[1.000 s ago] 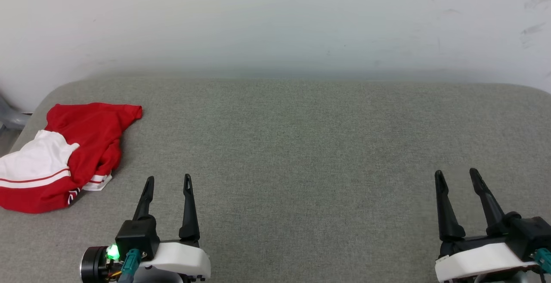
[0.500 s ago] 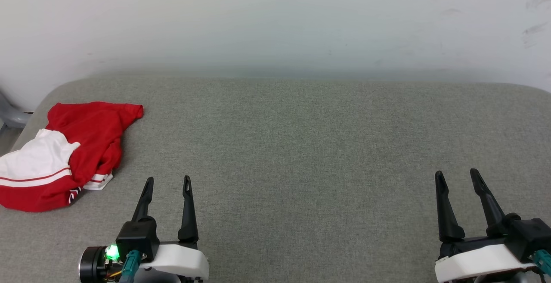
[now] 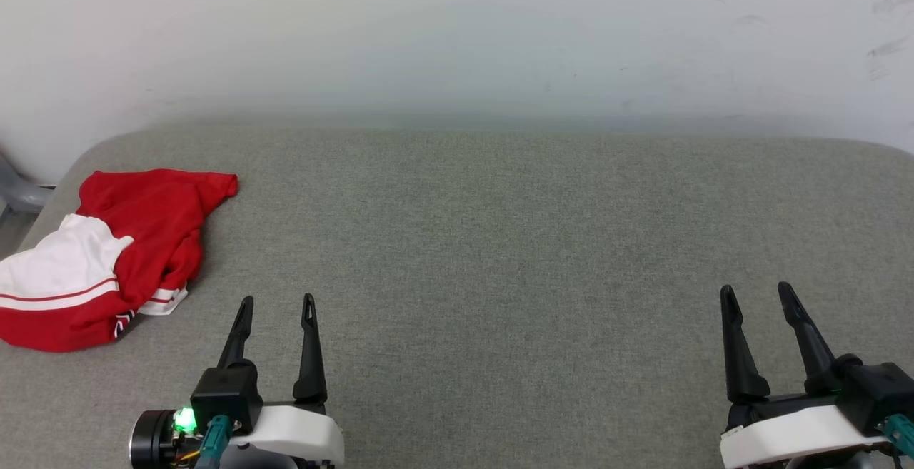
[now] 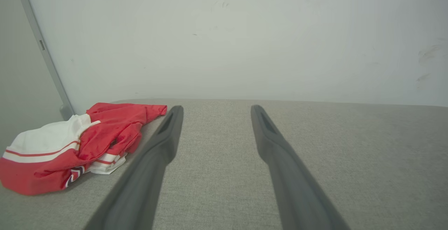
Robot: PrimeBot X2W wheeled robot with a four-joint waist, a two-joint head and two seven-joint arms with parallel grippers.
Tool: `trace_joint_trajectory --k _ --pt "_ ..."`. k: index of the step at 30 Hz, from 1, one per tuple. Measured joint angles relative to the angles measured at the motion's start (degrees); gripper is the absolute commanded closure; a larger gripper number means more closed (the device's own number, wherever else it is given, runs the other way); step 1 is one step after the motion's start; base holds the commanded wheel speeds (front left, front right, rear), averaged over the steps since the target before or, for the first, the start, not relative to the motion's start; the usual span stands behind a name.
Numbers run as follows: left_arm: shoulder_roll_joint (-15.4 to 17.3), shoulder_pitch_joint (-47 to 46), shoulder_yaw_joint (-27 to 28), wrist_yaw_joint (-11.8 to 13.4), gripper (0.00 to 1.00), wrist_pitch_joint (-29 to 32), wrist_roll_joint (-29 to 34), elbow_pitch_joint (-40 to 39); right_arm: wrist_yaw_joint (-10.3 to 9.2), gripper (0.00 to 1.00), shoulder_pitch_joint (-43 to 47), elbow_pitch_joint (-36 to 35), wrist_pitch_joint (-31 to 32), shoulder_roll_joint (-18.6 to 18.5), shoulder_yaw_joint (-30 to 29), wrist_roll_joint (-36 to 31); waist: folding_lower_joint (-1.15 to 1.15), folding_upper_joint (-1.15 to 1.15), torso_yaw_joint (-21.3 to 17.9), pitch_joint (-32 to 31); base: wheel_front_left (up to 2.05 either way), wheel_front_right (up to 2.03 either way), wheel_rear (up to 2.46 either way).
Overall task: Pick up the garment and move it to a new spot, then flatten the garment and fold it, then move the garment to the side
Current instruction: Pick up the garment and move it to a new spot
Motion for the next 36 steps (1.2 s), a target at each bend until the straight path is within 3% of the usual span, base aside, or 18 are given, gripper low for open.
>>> trace_joint_trajectory --k 19,32,36 --pt "-0.05 -0.03 -0.29 -0.01 0.0 0.0 0.49 0.49 0.0 0.0 0.07 0.21 0.0 0.0 0.26 0.09 0.0 0.0 1.86 -0.14 0.0 0.0 0.0" --pt "-0.08 -0.05 0.38 0.01 0.0 0.0 -0.12 0.22 0.0 0.0 0.23 0.21 0.0 0.0 0.4 0.16 0.0 0.0 7.41 0.14 0.0 0.0 0.0" --pt "-0.09 -0.05 0.81 0.1 0.0 0.0 -0.79 0.02 0.0 0.0 0.42 0.11 0.0 0.0 0.53 0.15 0.0 0.0 10.7 0.33 0.0 0.0 0.0"
